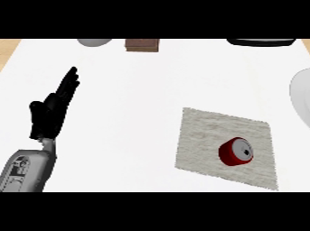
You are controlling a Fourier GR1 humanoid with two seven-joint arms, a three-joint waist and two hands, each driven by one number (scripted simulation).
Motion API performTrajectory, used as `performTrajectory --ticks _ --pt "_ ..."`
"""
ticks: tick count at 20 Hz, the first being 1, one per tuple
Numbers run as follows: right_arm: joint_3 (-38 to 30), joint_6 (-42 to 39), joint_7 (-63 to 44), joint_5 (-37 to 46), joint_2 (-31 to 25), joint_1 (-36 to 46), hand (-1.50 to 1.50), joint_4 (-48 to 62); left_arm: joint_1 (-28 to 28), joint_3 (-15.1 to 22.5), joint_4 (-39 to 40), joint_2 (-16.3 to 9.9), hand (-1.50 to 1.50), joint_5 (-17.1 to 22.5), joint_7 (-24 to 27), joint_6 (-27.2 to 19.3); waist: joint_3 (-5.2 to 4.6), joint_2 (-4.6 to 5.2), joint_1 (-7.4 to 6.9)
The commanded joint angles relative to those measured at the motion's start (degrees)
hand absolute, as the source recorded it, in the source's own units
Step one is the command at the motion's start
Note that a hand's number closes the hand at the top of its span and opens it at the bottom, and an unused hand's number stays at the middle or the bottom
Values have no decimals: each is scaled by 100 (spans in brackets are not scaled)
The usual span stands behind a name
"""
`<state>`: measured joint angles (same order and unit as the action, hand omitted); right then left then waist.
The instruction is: Pick the croissant from the placemat and place it in the plate
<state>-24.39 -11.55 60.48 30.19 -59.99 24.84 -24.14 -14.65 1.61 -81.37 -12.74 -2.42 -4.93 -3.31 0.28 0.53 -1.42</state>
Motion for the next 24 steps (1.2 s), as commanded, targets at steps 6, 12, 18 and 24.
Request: performTrajectory --ticks 6,12,18,24 --pt "836 -320 376 331 845 560 150 -96 -91 -51 46 41 0 -29 -68 -13 -17 -17 -10" --pt "1468 1146 -137 1181 1462 576 150 -4 -200 79 192 215 0 -212 -124 -99 -18 -8 26" --pt "1407 466 -511 1100 1967 952 -150 861 -72 -266 415 -84 0 35 446 299 -19 2 19" --pt "1192 167 -305 911 2081 1314 -150 1237 -270 -89 -14 196 0 -185 -265 -32 -13 -12 8"
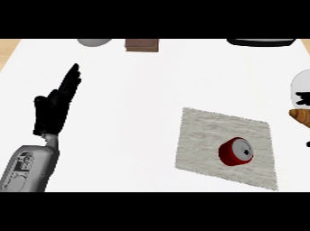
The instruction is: Pick the croissant from the placemat and place it in the plate
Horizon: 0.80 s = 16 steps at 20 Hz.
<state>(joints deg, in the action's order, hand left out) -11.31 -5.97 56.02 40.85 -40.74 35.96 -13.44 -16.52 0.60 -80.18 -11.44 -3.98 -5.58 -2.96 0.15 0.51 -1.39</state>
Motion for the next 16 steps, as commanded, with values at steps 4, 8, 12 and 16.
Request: performTrajectory --ticks 4,8,12,16 --pt "-614 -1391 538 -778 -34 213 -150 357 206 76 -36 106 0 -63 65 -29 0 -15 25" --pt "-1204 -1832 180 -1417 -443 286 -150 597 134 -25 -287 -12 0 44 -139 55 5 -25 28" --pt "-1580 -2360 -320 -1814 -1141 414 -150 829 -84 53 -125 122 0 -139 -212 -144 10 9 66" --pt "-1891 -2590 -416 -2132 -1574 149 -150 974 176 152 -466 85 0 -96 -218 4 36 38 -60"
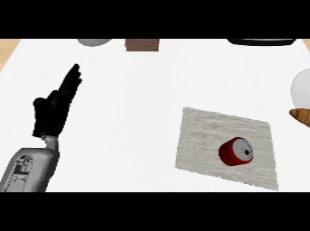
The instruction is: Pick the croissant from the placemat and place it in the plate
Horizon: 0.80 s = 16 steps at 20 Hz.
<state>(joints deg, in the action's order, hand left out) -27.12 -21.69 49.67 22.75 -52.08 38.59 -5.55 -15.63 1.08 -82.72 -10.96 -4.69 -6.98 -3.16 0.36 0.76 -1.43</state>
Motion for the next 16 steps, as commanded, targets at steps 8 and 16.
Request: performTrajectory --ticks 8,16 --pt "-382 -1554 205 -460 -865 -515 -150 -2 76 -40 86 44 0 47 181 32 45 62 13" --pt "-434 -1470 77 -580 -905 -804 -150 -146 123 -118 -19 -59 0 122 178 124 73 69 -49"
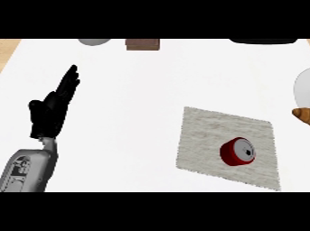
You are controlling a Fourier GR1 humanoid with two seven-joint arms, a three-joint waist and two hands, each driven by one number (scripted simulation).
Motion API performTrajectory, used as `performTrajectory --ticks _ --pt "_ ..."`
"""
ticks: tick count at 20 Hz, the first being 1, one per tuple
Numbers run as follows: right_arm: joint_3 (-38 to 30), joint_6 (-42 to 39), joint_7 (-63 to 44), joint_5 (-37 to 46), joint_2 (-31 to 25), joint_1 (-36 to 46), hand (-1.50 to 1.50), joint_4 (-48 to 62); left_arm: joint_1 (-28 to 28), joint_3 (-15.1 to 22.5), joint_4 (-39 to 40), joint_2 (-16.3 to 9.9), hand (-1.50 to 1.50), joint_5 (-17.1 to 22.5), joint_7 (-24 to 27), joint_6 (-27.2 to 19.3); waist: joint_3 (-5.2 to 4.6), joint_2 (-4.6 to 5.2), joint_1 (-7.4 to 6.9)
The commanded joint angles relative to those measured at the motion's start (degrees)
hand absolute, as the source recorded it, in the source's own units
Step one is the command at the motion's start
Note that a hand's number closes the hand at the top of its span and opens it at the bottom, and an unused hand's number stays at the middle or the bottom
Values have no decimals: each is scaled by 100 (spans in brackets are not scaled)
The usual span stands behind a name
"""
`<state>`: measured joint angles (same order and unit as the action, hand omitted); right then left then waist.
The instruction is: Pick the croissant from the placemat and place it in the plate
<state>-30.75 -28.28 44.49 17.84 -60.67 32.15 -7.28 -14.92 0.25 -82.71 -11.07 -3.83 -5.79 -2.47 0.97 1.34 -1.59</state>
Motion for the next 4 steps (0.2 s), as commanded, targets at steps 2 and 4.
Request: performTrajectory --ticks 2,4 --pt "-79 -877 601 -125 -39 -169 -150 -41 27 33 -61 1 0 -20 93 21 11 -2 -22" --pt "-64 -943 454 -127 -163 -226 -150 -46 32 -40 31 -68 0 42 68 94 12 23 -9"
